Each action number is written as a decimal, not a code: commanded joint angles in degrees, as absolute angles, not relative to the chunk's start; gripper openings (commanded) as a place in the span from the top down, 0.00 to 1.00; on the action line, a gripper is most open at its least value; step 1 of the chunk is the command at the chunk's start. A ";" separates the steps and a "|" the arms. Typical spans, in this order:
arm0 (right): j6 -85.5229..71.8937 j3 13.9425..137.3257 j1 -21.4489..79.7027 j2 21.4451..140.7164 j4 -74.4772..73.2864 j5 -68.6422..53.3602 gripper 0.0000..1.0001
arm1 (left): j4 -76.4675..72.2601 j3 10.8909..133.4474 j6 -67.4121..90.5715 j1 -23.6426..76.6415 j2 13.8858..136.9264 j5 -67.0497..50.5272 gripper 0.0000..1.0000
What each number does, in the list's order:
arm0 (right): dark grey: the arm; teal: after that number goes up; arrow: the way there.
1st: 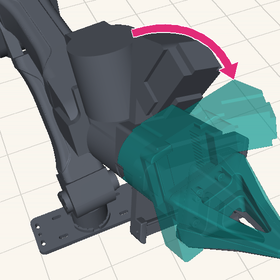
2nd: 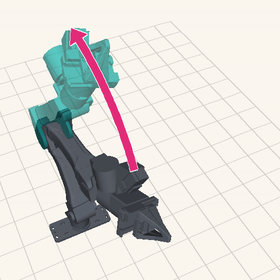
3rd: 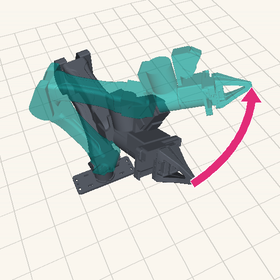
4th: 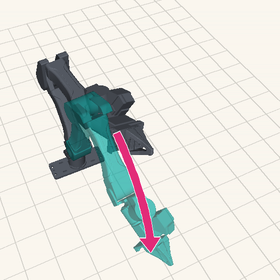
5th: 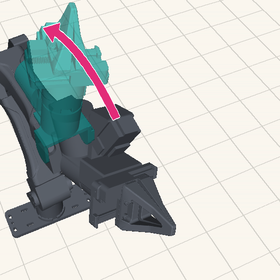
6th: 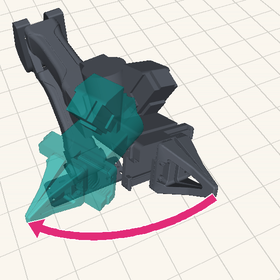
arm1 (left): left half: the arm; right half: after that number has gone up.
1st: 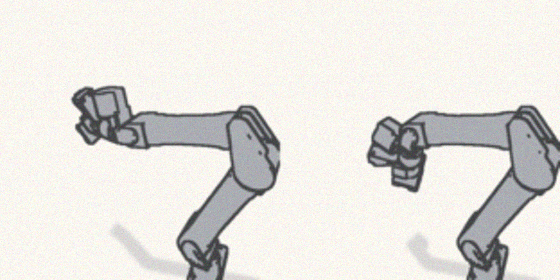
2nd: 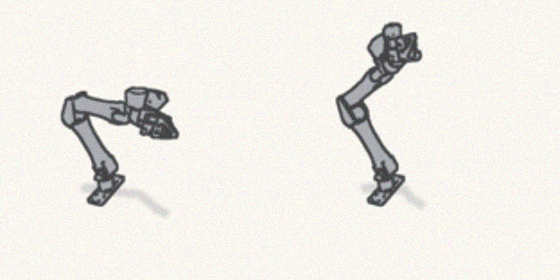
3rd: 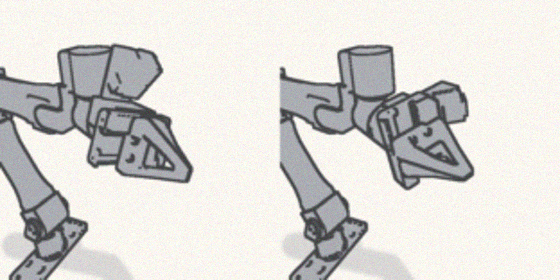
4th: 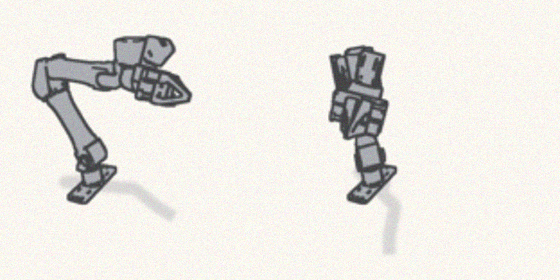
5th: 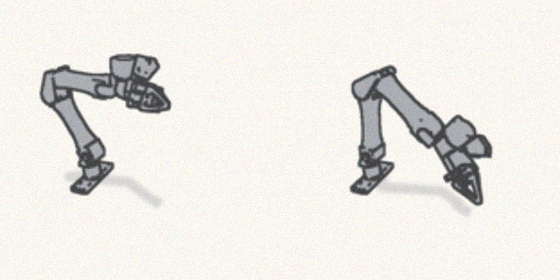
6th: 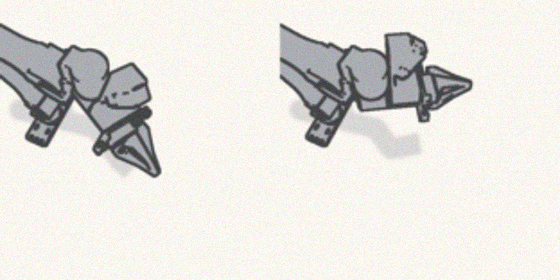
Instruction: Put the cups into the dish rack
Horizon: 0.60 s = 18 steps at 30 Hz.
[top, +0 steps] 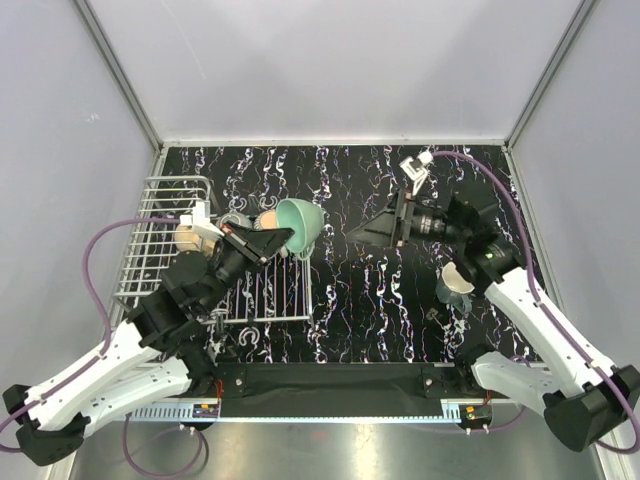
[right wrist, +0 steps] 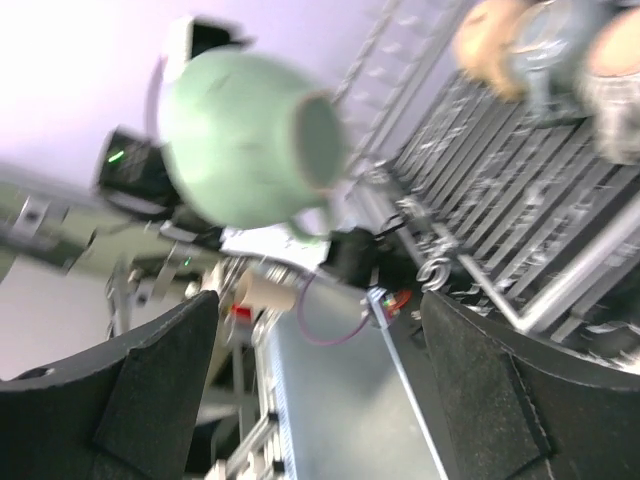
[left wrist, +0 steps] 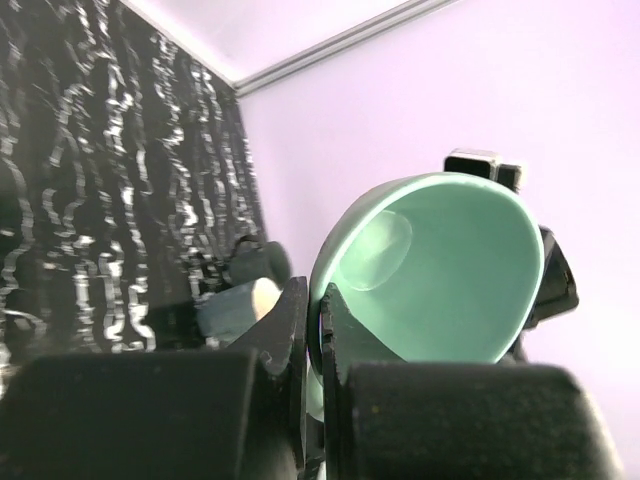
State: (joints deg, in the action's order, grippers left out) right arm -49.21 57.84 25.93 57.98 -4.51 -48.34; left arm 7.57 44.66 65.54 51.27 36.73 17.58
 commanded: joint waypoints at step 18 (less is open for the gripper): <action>-56.51 55.19 40.69 66.09 27.50 -47.46 0.31 | -20.74 40.96 80.33 51.15 39.72 13.36 1.00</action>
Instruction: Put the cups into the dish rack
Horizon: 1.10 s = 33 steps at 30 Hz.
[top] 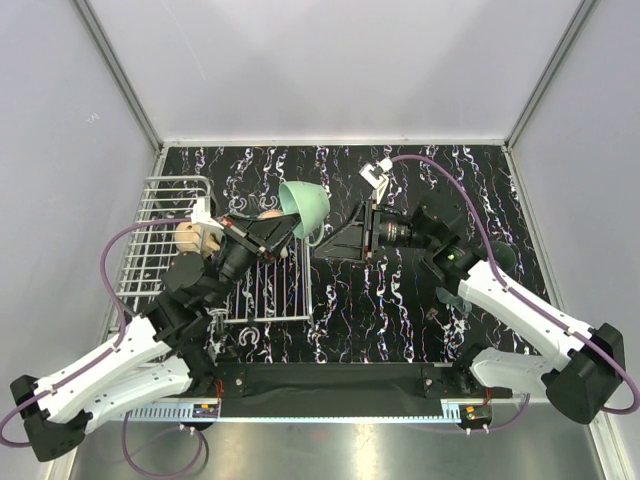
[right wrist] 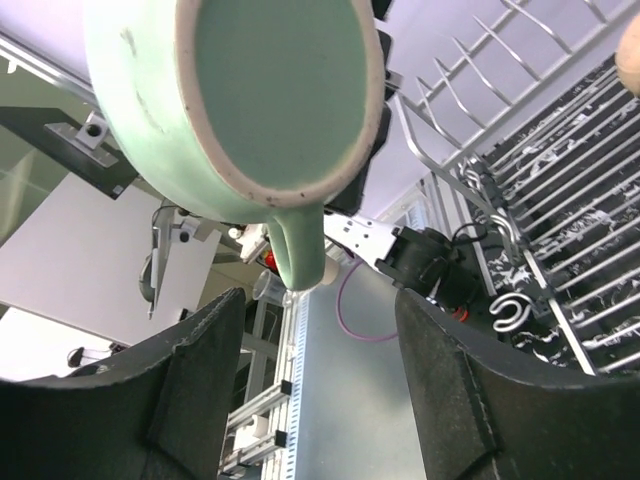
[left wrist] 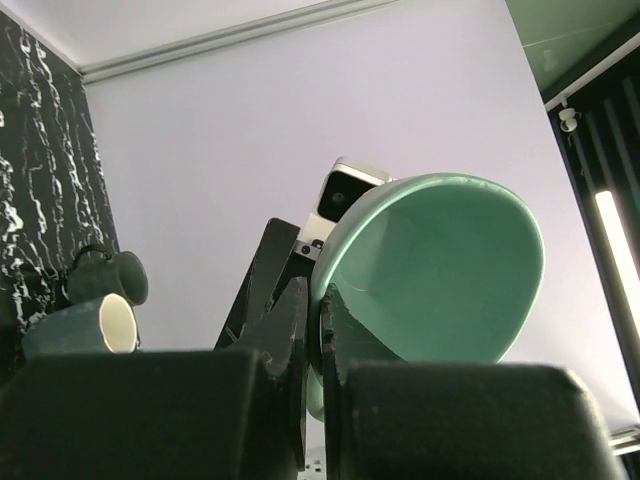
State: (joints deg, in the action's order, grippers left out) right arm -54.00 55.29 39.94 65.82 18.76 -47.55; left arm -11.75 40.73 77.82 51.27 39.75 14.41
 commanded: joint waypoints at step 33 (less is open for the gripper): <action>-26.39 76.19 40.69 71.53 -28.95 -11.22 1.00 | 20.53 43.67 71.22 52.65 28.30 15.38 0.01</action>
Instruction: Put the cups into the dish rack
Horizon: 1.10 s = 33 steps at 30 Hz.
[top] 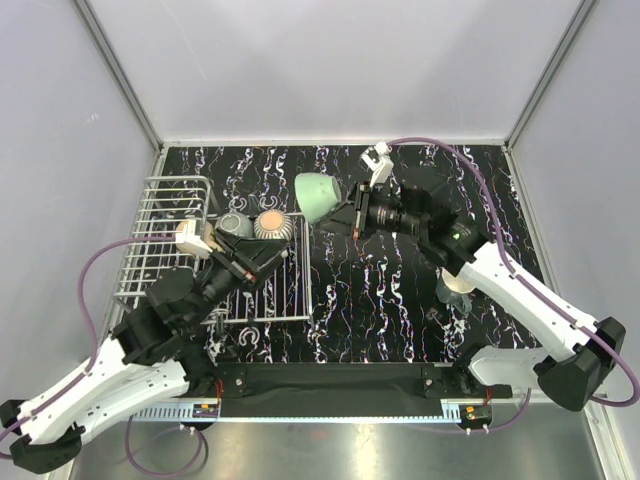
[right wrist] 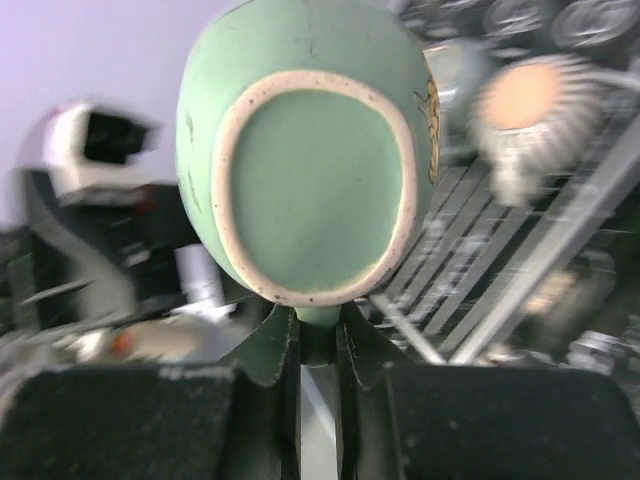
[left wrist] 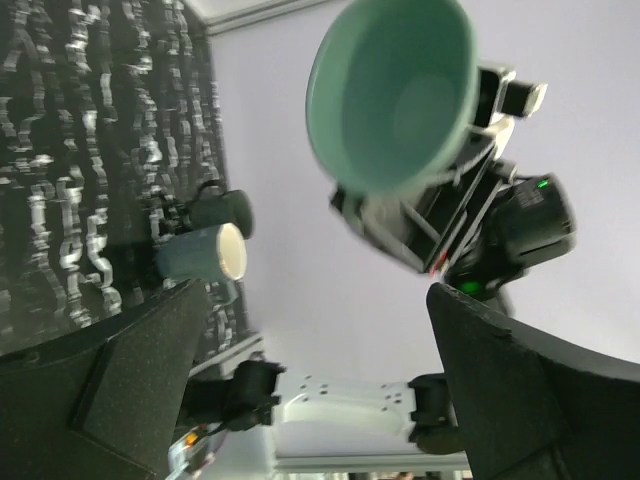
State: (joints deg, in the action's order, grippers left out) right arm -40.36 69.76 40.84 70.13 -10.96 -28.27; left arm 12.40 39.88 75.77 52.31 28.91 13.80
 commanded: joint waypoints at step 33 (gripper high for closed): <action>-18.11 115.30 70.48 122.77 -40.25 16.18 1.00 | 48.87 82.88 30.06 52.65 40.78 54.49 0.01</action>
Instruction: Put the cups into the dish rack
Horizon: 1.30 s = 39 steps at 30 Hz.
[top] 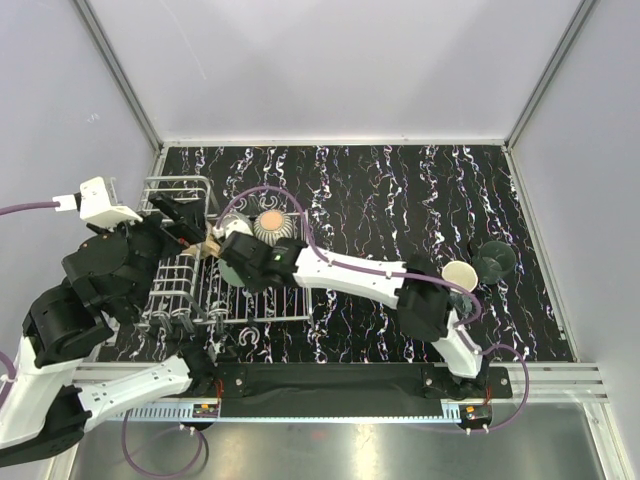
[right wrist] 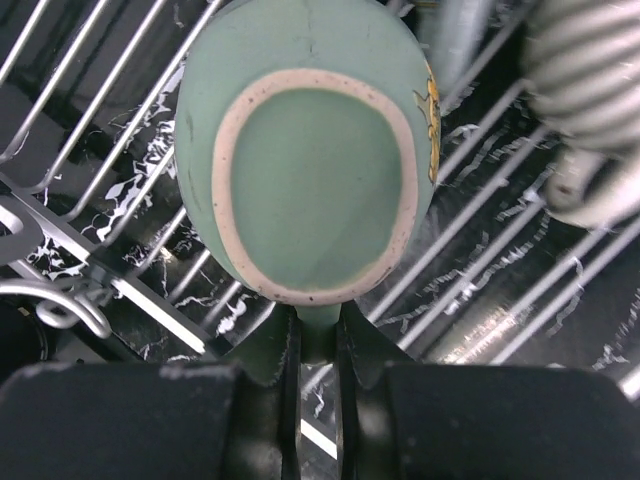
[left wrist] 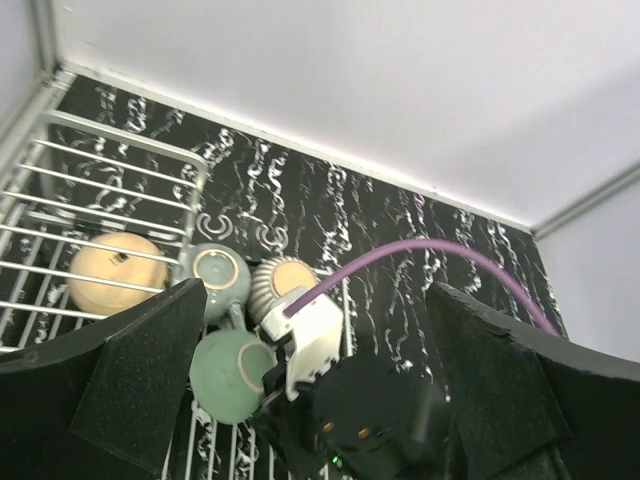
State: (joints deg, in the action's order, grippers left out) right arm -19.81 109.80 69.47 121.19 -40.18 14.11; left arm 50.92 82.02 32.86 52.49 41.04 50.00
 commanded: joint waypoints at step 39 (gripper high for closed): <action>-16.17 114.62 73.39 129.29 -33.75 15.29 0.53 | 49.39 81.38 38.14 52.65 41.04 47.38 0.01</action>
State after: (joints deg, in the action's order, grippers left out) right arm -15.53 116.38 73.08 133.40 -35.51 13.89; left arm 51.03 79.11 36.60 52.49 39.42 49.21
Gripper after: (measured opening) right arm 0.455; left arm 0.988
